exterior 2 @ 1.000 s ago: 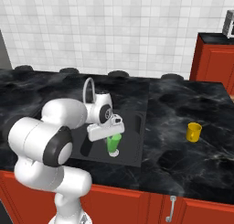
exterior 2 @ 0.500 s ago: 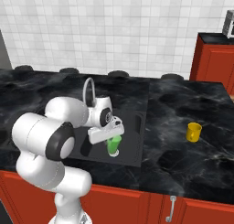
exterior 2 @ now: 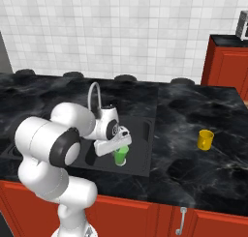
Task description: Move any existing items from the left basin to the right basin for drying. Then move the mug from the counter to the left basin of the sink for washing.
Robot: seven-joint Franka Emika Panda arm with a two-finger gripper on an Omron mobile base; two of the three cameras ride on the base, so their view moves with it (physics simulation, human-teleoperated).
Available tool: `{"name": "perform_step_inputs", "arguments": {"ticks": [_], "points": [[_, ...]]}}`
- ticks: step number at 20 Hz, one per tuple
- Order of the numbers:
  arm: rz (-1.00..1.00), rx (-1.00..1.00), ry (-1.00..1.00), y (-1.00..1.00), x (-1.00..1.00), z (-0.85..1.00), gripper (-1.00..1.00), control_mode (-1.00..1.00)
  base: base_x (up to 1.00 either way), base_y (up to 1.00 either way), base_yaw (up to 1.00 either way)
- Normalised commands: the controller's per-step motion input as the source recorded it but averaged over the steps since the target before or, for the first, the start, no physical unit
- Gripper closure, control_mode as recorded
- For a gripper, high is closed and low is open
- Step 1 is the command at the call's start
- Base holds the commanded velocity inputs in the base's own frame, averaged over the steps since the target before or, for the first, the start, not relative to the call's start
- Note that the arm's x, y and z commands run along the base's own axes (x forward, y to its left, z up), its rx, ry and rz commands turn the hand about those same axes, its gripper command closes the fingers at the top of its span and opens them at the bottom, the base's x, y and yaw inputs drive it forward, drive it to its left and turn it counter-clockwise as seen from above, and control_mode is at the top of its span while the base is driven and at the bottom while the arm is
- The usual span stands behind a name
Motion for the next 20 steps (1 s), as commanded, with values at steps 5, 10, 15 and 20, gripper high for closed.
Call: {"name": "perform_step_inputs", "arguments": {"ticks": [5, 10, 15, 20], "points": [[0.02, 0.00, -0.04, 0.01, 0.04, -0.20, 1.00, -1.00, 0.00, 0.00, 0.00], [0.02, 0.01, -0.01, 0.02, 0.06, -0.14, 1.00, -1.00, 0.00, 0.00, 0.00], [0.01, 0.01, 0.00, 0.07, 0.11, -0.15, 1.00, -1.00, 0.00, 0.00, 0.00], [0.01, 0.01, 0.00, 0.08, 0.15, -0.14, 1.00, -1.00, 0.00, 0.00, 0.00]]}}
